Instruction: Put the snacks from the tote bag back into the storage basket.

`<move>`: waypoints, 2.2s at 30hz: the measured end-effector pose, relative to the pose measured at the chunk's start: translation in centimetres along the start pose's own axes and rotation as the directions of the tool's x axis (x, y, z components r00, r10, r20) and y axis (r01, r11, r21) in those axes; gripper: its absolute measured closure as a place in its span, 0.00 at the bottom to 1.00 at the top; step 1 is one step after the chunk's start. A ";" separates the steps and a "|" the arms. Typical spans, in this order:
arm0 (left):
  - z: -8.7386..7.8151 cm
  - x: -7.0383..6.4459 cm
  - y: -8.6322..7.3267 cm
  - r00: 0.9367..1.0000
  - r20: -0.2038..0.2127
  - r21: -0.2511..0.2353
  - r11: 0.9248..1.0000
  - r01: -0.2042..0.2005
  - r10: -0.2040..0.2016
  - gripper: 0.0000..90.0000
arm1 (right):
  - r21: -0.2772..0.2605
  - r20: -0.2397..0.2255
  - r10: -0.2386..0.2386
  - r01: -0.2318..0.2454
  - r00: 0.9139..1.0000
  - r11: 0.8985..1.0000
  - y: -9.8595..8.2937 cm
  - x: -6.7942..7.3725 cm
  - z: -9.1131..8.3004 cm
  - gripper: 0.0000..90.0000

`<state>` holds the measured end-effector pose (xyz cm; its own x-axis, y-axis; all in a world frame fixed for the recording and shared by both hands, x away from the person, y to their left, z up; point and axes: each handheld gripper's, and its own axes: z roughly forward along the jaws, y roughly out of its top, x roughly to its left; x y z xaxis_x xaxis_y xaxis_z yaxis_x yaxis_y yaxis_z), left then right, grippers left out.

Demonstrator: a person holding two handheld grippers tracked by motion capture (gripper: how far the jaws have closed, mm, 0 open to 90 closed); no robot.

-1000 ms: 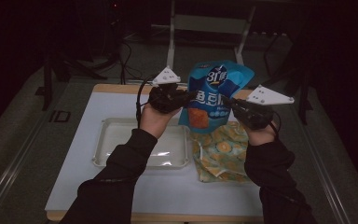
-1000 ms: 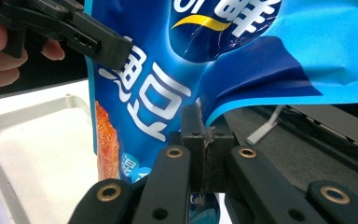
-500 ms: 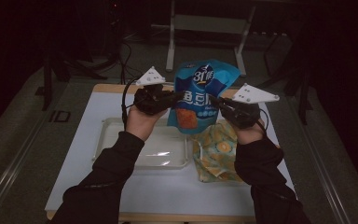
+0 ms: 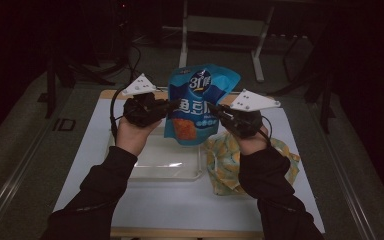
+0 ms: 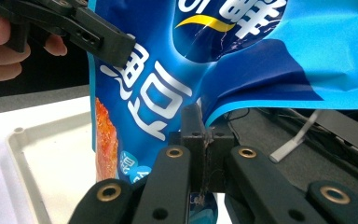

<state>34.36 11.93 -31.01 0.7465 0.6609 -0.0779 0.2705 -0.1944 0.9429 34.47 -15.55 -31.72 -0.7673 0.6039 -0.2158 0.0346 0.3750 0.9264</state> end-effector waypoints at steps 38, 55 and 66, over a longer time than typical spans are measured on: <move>-1.9 2.4 -7.8 0.997 0.016 0.058 0.995 0.078 -0.079 0.99 | 0.060 -0.072 0.022 -0.017 0.997 0.998 -4.6 4.8 4.2 0.99; -0.7 3.5 -11.3 0.994 0.024 0.046 0.993 0.106 -0.107 0.99 | 0.098 -0.075 0.033 -0.026 0.997 0.995 -7.1 5.4 5.9 0.99; 0.1 3.9 -12.7 0.994 0.038 0.039 0.994 0.105 -0.106 0.99 | 0.112 -0.082 0.053 -0.044 0.995 0.993 -8.5 5.2 6.5 0.99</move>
<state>33.93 16.90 -43.38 0.7361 0.6497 -0.1897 0.3703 -0.1520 0.9164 34.33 -11.00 -42.71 -0.8141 0.5634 -0.1406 0.1395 0.4247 0.8945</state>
